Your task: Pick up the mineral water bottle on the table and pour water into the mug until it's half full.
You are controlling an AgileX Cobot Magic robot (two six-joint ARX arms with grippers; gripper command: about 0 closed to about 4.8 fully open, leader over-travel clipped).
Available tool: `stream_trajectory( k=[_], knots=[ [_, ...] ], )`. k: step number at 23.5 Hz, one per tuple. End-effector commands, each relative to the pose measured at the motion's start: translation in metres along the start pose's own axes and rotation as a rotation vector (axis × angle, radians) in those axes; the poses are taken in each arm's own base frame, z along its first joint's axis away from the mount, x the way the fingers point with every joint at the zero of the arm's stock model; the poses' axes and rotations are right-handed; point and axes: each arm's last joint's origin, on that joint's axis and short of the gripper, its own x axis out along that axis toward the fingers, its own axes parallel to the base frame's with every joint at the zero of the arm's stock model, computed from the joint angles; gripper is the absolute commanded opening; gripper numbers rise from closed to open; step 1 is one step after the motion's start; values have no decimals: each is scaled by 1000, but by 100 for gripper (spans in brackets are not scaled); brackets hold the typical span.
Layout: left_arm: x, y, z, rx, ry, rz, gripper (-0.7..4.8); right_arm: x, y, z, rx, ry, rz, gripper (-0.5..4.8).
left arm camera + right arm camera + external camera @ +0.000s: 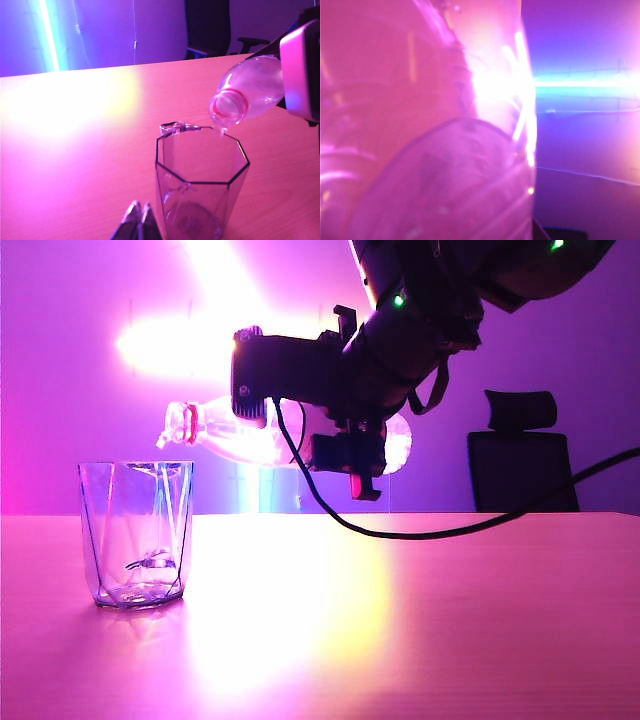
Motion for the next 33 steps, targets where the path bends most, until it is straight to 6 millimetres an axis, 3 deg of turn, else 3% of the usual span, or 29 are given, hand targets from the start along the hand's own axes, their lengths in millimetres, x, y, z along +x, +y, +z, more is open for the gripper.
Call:
stream_trajectory(
  k=[1, 33],
  knots=[
    [0, 0, 2, -3, -15, -4, -2, -3, -13, 4, -5, -16, -90, 278],
    [0, 0, 2, -3, -15, -4, -2, -3, -14, 4, -78, 48, -111, 278]
  ],
)
